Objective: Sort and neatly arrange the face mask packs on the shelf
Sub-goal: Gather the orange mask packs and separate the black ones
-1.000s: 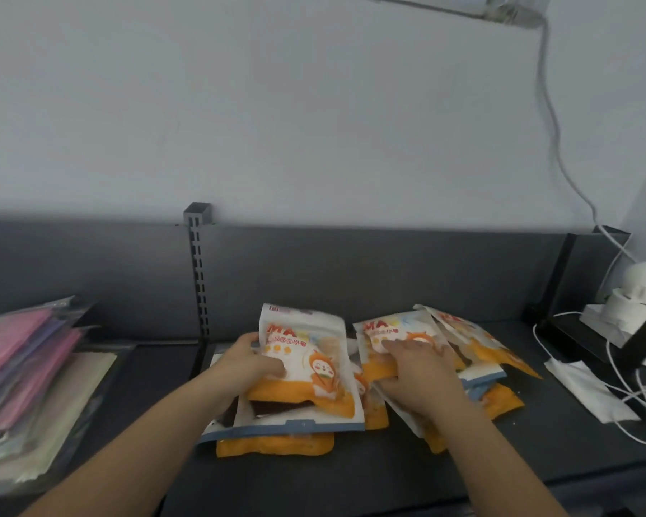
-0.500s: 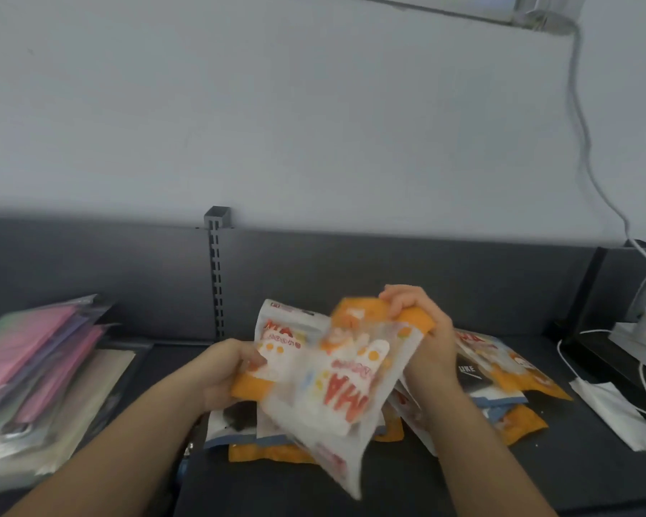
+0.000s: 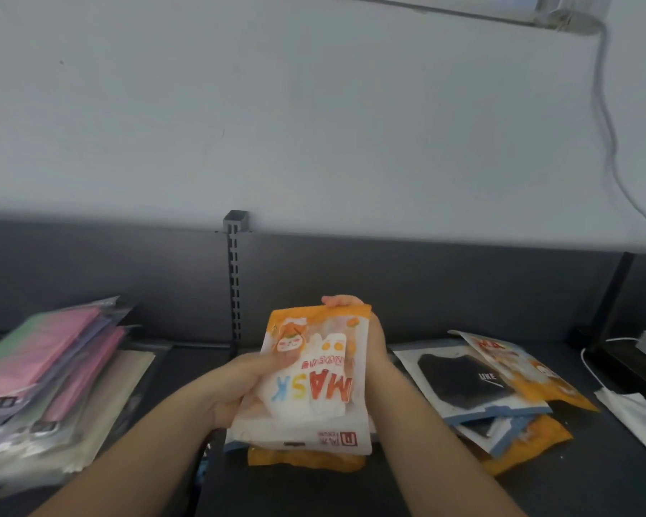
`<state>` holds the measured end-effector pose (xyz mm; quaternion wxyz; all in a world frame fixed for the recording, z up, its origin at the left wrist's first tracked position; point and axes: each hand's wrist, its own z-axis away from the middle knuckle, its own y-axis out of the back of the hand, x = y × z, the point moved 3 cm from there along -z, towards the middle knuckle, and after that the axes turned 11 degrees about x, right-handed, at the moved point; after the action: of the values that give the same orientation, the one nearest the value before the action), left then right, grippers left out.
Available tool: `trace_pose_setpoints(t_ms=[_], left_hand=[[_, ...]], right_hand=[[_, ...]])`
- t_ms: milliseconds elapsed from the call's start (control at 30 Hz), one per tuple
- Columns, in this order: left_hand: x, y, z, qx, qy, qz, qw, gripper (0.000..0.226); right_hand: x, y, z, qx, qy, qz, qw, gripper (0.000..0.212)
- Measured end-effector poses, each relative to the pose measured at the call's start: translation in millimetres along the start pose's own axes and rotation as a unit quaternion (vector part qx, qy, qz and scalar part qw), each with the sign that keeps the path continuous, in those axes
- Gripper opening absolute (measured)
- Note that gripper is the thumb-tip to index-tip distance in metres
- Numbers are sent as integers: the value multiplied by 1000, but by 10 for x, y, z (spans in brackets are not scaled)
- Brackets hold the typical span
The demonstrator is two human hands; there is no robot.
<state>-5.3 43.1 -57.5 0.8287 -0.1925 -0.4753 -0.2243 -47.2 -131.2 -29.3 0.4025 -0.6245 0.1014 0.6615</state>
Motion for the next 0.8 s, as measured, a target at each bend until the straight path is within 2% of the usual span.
trace_pose_setpoints(t_ms=[33,67,133,167,200,233,267,333,367,400,433,600,667,733,800], left_hand=[[30,9,24,7,-7,18,1000,50],[25,68,15,31,-14,37,999,47],[7,207,-6,78,-20,66,995,43],[-27,295,-22,103,-13,96,990,42],[-61,387,-43,124,3,113,986,41],[-86,459,-50,138,8,118,983,41],[-124,521,-60,145,24,120,982,42],[-194,608,-71,158,39,118,980,46],[-218,637,-71,164,45,114,979,49],[-225,655,-62,161,49,110,980,52],[-223,666,-47,162,49,111,979,55],[-179,714,-18,145,50,131,979,43],[-140,728,8,142,45,149,978,39],[-110,746,23,139,33,160,977,41],[-108,767,28,136,28,167,976,46]], right_hand=[[-43,48,-22,24,39,96,994,14],[-97,139,-45,49,86,207,973,19],[-208,363,-52,85,172,366,911,30],[-255,443,-29,65,179,399,897,34],[-249,503,13,15,174,432,885,40],[-198,532,91,-55,157,489,856,50],[-115,570,163,-129,133,556,811,64],[76,624,306,-232,95,682,687,92],[174,653,357,-258,92,729,628,101],[250,668,378,-263,101,761,585,104],[280,669,383,-249,121,772,572,103],[81,639,432,-181,244,741,598,65],[-32,665,445,-132,288,726,611,61],[-102,706,464,-126,278,732,609,65],[-123,775,504,-174,205,751,603,73]])
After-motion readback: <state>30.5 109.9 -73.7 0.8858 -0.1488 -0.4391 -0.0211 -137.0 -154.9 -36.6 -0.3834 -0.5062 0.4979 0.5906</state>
